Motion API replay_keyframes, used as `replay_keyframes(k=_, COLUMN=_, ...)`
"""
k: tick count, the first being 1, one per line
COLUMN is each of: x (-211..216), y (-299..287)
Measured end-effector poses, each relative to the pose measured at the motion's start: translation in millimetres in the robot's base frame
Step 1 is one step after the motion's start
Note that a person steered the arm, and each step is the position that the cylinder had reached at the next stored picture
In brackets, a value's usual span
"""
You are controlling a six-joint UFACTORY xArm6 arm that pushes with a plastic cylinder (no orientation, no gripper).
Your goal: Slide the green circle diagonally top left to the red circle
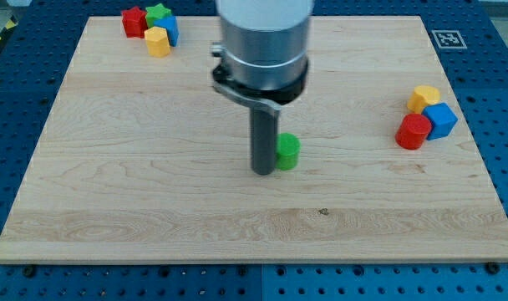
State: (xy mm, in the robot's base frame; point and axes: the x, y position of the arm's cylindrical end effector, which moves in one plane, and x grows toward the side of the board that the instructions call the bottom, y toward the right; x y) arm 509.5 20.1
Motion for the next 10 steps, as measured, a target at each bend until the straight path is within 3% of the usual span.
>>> replay_keyframes(k=3, x=-7.8, y=42.6)
replay_keyframes(k=4, x=-22.3, y=63.4)
replay_keyframes(k=9, x=-125.8, y=50.5)
replay_keyframes(k=10, x=-122.6, y=64.9)
